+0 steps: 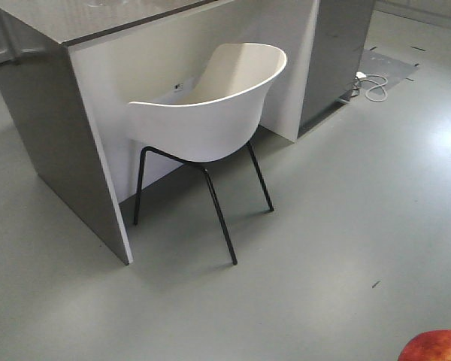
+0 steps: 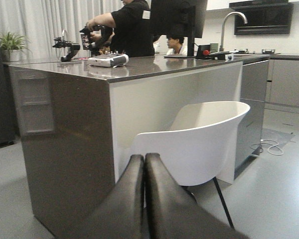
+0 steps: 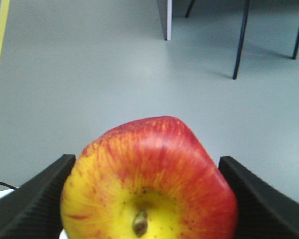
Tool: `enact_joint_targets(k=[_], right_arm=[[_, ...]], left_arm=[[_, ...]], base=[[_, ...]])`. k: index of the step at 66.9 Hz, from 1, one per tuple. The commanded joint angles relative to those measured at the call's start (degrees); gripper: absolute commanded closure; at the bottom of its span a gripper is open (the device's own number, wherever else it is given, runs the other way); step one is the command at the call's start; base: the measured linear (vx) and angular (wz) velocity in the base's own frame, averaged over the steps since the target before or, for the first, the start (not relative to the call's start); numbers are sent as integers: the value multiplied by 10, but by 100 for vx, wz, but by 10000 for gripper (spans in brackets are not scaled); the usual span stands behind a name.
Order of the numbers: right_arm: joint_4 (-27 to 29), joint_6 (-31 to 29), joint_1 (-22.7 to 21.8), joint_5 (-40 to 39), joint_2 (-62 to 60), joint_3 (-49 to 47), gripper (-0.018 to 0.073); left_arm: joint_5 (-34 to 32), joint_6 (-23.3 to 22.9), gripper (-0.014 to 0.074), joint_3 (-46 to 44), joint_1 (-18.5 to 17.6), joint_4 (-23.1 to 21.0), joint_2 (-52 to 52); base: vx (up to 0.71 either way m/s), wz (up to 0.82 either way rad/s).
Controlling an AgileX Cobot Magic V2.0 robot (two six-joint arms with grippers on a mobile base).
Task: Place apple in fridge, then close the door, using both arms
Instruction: 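Drive the base away from the counter holding the apple in the right gripper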
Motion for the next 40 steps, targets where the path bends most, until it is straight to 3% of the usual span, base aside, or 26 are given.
enact_joint_targets(k=[1,40], right_arm=[[7,-4,-1,-35,4,-16,349],[7,-4,-1,-35,4,-16,349]], left_arm=[[-37,-1,603,-10,0,-6,-9],[-37,-1,603,-10,0,-6,-9]], base=[[4,39],[5,40]])
